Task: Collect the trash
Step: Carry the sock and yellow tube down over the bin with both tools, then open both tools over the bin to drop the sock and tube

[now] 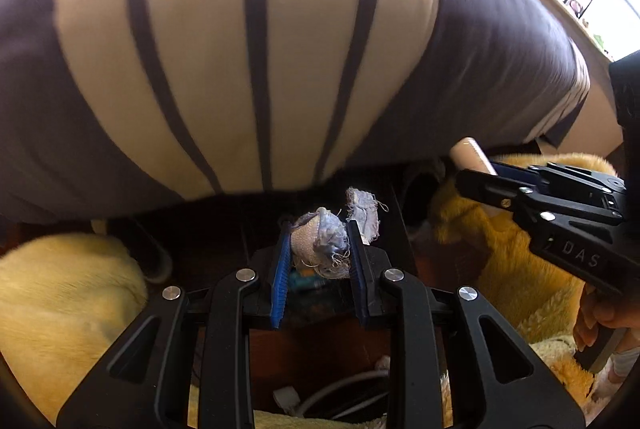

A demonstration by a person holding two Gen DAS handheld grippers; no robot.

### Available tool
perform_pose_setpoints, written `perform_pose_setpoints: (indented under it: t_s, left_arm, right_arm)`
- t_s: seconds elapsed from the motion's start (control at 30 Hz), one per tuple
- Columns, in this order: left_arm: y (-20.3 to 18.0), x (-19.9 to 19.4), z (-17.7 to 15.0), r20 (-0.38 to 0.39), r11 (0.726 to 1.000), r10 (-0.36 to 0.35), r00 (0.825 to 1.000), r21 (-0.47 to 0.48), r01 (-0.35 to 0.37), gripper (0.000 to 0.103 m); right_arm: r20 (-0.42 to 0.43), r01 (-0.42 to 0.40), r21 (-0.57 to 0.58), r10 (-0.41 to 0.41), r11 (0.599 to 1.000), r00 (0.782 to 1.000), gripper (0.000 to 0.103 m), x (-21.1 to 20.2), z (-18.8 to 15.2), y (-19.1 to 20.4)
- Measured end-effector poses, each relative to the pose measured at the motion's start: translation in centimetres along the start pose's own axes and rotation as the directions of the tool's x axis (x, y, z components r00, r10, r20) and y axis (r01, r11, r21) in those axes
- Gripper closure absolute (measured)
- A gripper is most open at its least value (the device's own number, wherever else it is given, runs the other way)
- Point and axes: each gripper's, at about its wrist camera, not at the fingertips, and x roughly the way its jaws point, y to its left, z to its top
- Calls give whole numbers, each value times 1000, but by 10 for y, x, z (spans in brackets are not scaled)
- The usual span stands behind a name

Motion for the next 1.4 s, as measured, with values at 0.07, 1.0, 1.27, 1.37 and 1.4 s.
perform_pose_setpoints:
  t_s: [0.07,1.0,1.27,1.37,1.4]
  left_arm:
    - [0,13,-2,-40,1000,-17,999,4,17,78]
    - [-6,-4,14,-4,995,89,996,37,-89,16]
    - [-10,-73,27,174,989,143,974,17,-148,8]
    - [-13,-104,32,253,985,165,953,6,-172,8]
    - [-14,-113,33,277,984,170,946,3,-177,8]
  right_arm:
    - [-36,-12,11,13,1000,999,82,12,-2,-2]
    - [16,37,79,-39,996,999,29,4,28,-17]
    - [189,126,60,-135,990,973,4,-66,33,-15]
    - [252,171,53,-179,984,951,3,-95,36,-12]
    - [263,184,50,-191,982,946,3,-103,37,-11]
